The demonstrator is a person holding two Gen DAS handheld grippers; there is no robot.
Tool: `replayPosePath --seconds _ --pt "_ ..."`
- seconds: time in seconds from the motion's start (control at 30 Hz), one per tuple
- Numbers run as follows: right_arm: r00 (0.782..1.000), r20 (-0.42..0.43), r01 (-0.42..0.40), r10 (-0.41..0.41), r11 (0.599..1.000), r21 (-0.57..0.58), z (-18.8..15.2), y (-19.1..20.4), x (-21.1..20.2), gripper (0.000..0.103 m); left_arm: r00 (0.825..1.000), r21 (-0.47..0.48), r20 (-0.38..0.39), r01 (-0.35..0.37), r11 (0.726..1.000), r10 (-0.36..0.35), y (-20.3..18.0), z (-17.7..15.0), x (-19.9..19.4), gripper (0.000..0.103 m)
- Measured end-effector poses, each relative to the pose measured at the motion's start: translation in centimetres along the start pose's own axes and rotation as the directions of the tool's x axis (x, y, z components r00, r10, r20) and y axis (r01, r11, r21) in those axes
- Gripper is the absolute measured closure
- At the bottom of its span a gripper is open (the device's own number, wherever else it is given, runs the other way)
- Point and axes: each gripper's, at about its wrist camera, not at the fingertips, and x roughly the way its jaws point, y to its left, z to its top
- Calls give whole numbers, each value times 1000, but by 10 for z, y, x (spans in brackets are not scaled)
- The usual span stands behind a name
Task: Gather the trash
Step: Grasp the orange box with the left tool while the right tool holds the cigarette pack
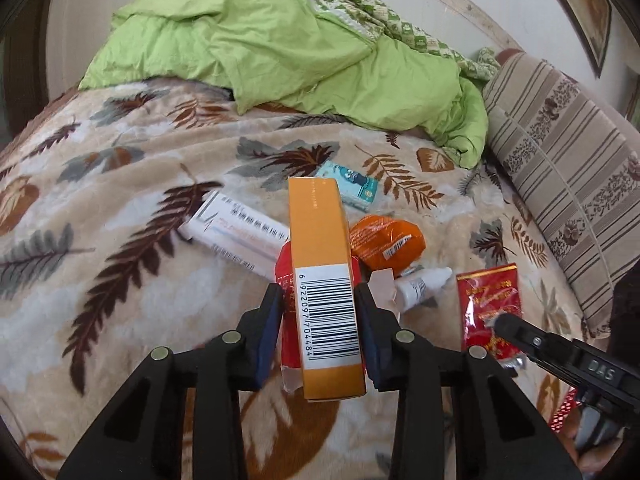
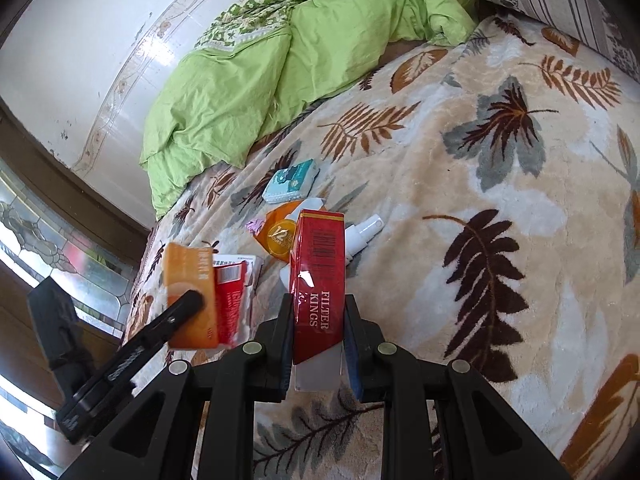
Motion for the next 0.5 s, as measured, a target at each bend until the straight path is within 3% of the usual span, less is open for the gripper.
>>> replayPosePath --seconds 0.1,0.3,0.5 --pt "1000 -1 8 -8 999 -34 -3 8 1 80 999 -35 -29 16 999 -17 12 -11 -12 67" --pt "1000 -2 21 -21 996 -91 -10 18 1 80 991 -24 -55 -121 992 120 40 -37 -22 61" --pt "999 -2 33 -33 994 -100 -11 19 2 80 994 29 -31 -106 994 107 32 -39 -23 61"
